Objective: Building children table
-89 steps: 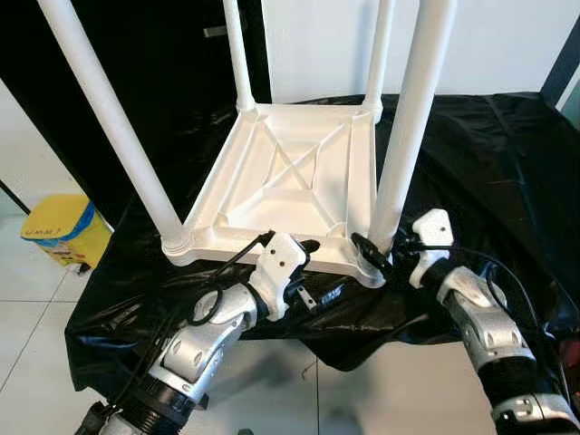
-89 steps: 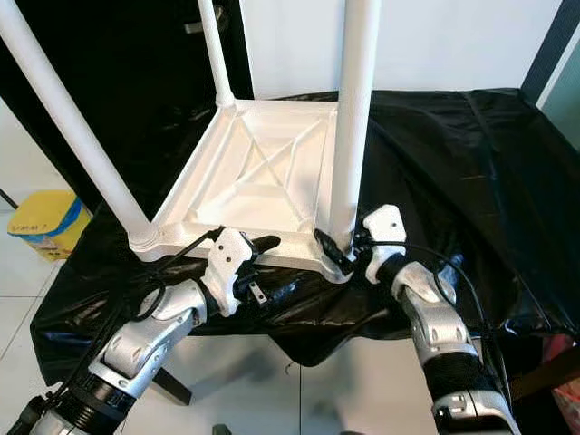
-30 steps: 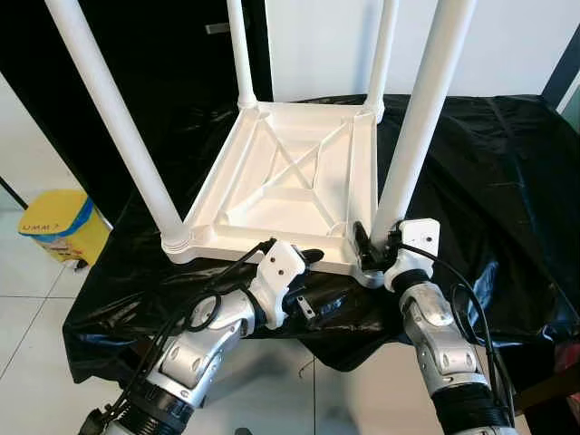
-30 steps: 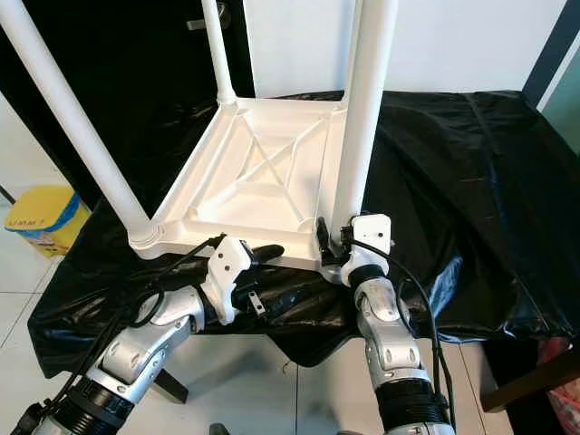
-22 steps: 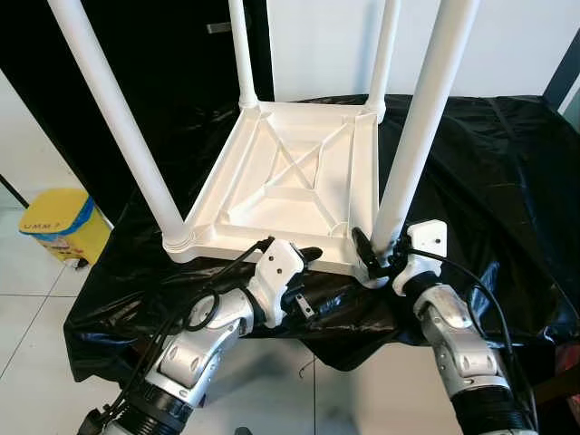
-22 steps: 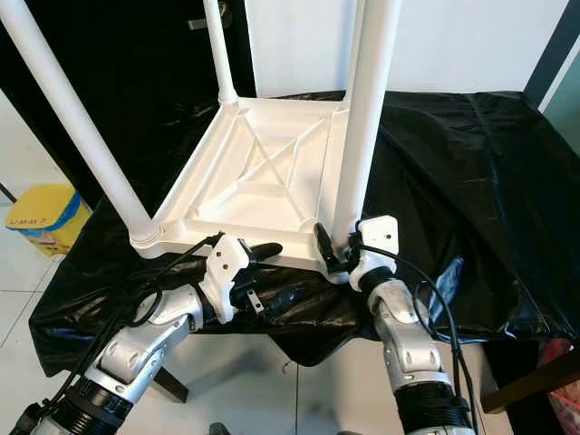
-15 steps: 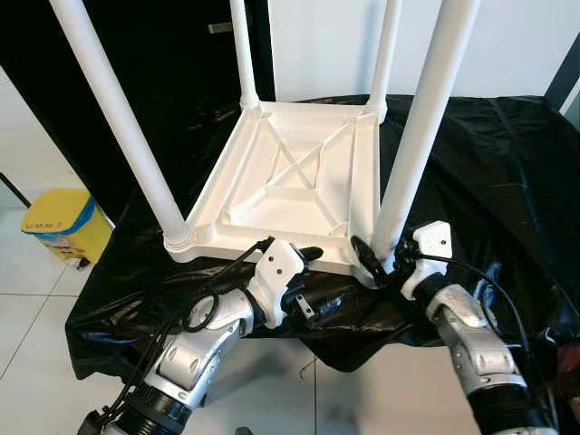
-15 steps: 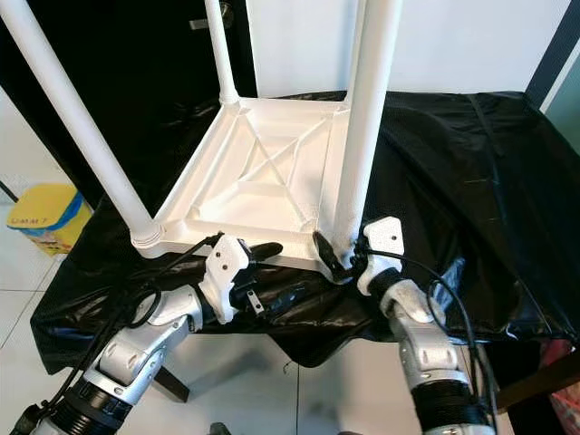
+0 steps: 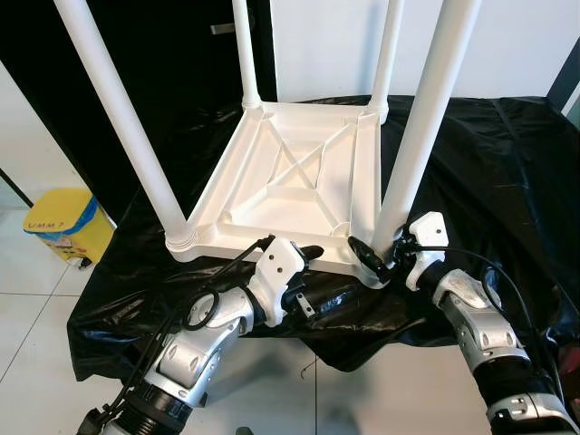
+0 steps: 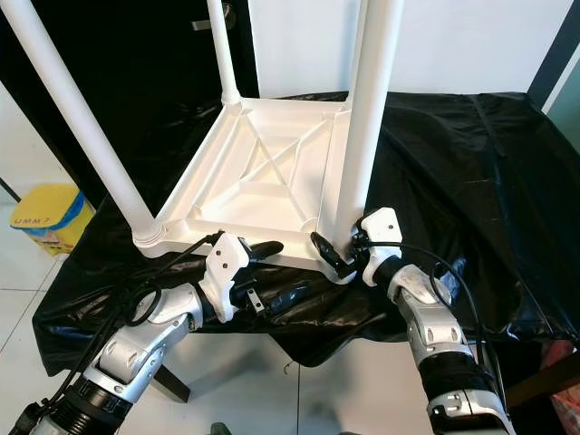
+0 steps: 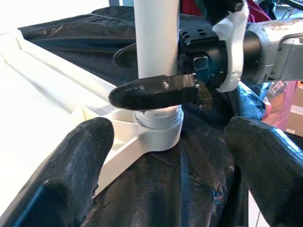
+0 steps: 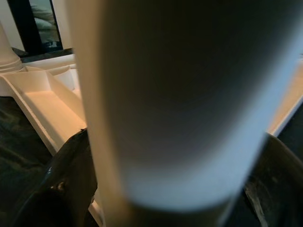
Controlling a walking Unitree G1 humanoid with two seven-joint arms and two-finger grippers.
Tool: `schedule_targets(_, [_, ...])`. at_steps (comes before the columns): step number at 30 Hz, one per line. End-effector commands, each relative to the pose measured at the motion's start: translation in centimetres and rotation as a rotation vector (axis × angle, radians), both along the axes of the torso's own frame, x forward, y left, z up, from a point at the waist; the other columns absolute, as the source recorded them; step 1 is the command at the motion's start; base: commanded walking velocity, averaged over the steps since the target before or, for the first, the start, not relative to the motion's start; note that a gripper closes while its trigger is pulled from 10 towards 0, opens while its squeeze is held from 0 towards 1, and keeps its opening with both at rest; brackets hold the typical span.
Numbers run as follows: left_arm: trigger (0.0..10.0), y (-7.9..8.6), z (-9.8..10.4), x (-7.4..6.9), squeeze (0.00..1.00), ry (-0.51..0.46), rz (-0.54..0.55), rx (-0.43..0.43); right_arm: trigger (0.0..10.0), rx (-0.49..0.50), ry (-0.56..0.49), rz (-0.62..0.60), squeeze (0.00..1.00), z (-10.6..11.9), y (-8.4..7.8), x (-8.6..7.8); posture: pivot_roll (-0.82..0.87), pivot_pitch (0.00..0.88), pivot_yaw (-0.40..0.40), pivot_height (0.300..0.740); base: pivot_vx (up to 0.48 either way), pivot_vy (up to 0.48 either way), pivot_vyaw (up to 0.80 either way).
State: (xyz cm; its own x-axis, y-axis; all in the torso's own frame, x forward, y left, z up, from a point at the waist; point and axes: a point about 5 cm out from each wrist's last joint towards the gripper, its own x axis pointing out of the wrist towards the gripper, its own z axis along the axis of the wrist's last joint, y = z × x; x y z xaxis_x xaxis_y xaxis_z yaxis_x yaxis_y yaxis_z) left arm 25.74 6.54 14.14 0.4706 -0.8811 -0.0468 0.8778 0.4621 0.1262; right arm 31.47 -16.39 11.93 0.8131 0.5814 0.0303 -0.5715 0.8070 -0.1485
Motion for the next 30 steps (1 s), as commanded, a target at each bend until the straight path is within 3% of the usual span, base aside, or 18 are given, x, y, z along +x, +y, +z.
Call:
schedule_targets(1, [10.0,0.0,-0.1,-0.1,0.00,0.005,-0.028,0.022,1.6,-0.015,0.007,0.024,0.00,-0.2,0.5,0.3,-0.11,0.000,0.045,0.740,0.000,0.000,0.00])
schedule_targets(2, [10.0,0.0,-0.1,-0.1,0.00,0.006,-0.027,0.021,0.0,-0.014,0.011,0.026,0.00,-0.3,0.6,0.4,-0.10,0.000,0.043,0.740,0.000,0.000,0.00])
schedule_targets(15, [10.0,0.0,-0.2,-0.3,0.00,0.012,-0.019,0.017,0.0,-0.020,0.027,0.020,0.00,-1.0,0.3,0.4,-0.11,0.000,0.039,0.740,0.000,0.000,0.00])
schedule_targets(16, [10.0,0.0,-0.2,-0.3,0.00,0.012,-0.020,0.017,9.6,-0.015,0.030,0.007,0.00,-1.1,0.2,0.4,-0.11,0.000,0.038,0.740,0.000,0.000,0.00])
schedule_targets(17, [10.0,0.0,-0.2,-0.2,0.00,0.011,-0.020,0.018,10.0,-0.005,0.034,-0.012,0.00,-1.2,0.1,0.3,-0.11,0.000,0.037,0.740,0.000,0.000,0.00])
schedule_targets(26, [10.0,0.3,0.1,0.0,0.00,-0.001,-0.008,0.023,10.0,0.036,0.028,-0.124,0.00,-1.7,0.6,-0.4,-0.09,0.000,0.033,0.740,0.000,0.000,0.00])
schedule_targets(27, [10.0,0.3,0.0,0.0,0.00,-0.001,0.002,0.022,10.0,0.066,0.035,-0.221,0.00,-2.1,1.1,-0.6,-0.07,0.000,0.017,0.740,0.000,0.000,0.00])
schedule_targets(30, [10.0,0.3,0.0,0.0,0.00,-0.002,0.012,0.017,10.0,0.091,0.034,-0.298,0.00,-2.2,1.7,-1.0,-0.07,0.000,0.011,0.740,0.000,0.000,0.00])
